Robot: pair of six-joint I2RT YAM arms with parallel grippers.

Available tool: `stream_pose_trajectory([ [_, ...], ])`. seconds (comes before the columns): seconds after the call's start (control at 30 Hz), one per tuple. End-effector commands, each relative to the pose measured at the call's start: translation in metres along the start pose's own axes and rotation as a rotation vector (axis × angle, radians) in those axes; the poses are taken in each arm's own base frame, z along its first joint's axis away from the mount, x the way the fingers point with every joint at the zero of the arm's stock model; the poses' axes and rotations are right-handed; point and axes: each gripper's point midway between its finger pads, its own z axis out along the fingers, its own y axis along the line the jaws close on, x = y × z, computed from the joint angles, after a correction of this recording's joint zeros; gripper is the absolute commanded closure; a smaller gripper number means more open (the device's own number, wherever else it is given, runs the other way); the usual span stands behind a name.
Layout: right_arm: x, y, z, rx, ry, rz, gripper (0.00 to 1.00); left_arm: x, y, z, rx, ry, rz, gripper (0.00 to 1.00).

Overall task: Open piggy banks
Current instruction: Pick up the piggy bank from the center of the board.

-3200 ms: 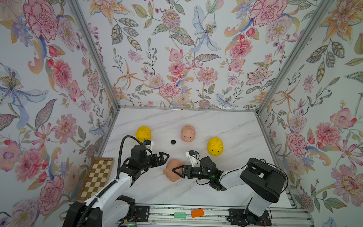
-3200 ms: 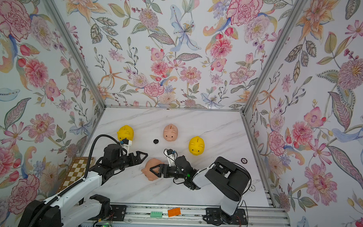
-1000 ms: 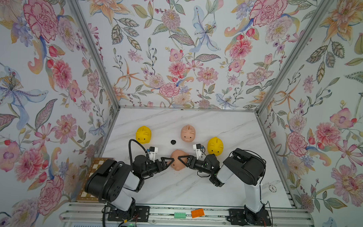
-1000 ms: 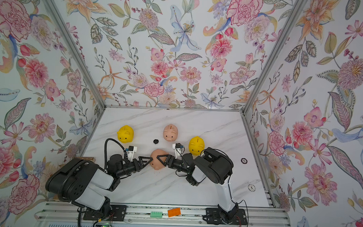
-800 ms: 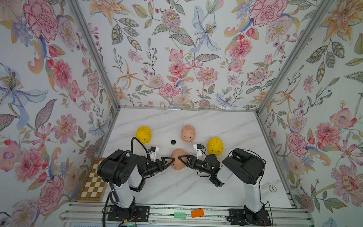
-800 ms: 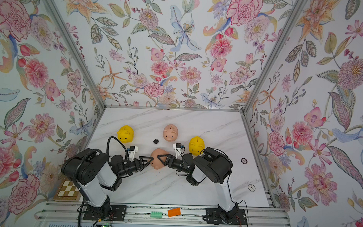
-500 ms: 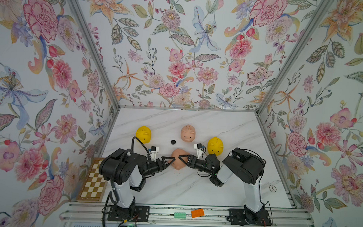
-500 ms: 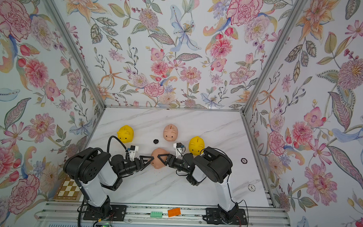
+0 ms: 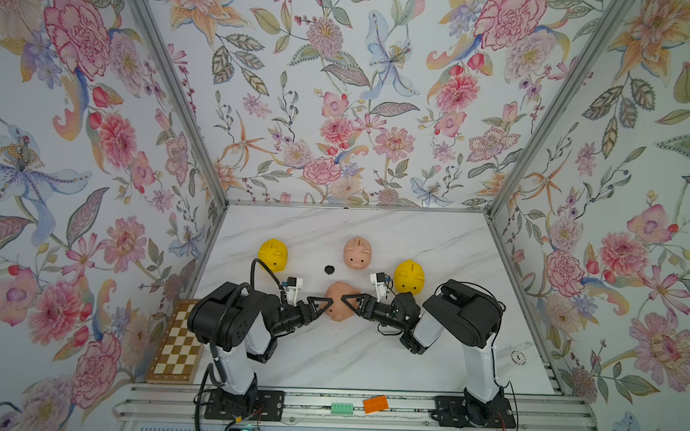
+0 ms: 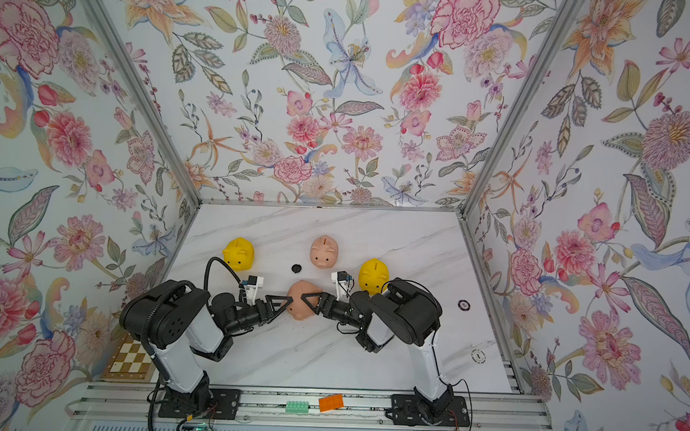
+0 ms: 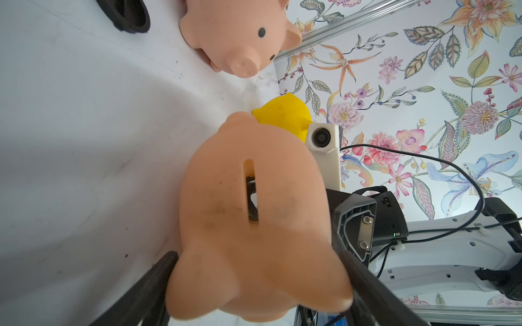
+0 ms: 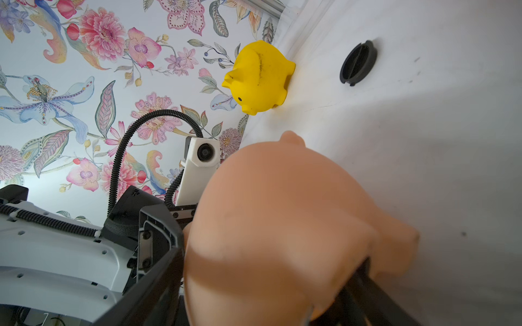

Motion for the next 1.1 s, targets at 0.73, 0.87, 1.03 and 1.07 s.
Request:
stream_pose_trajectory([
  [0.73, -0.033, 0.018, -0.043, 0.174, 0.039, -0.173, 0.08, -0.078, -0.033, -0.019, -0.463, -0.009, 0.417, 0.48],
  [0.87, -0.041, 0.002, -0.056, 0.477, 0.122, -0.331, 0.06, -0.098, -0.029, -0.035, -0.624, -0.03, 0.462, 0.5],
  [1.03, -0.059, 0.002, -0.076, 0.674, 0.149, -0.46, 0.03, -0.118, -0.029, -0.041, -0.728, -0.045, 0.528, 0.5],
  [1.07, -0.063, 0.004, -0.08, 0.695, 0.14, -0.479, 0.02, -0.122, -0.027, -0.041, -0.747, -0.049, 0.538, 0.5],
])
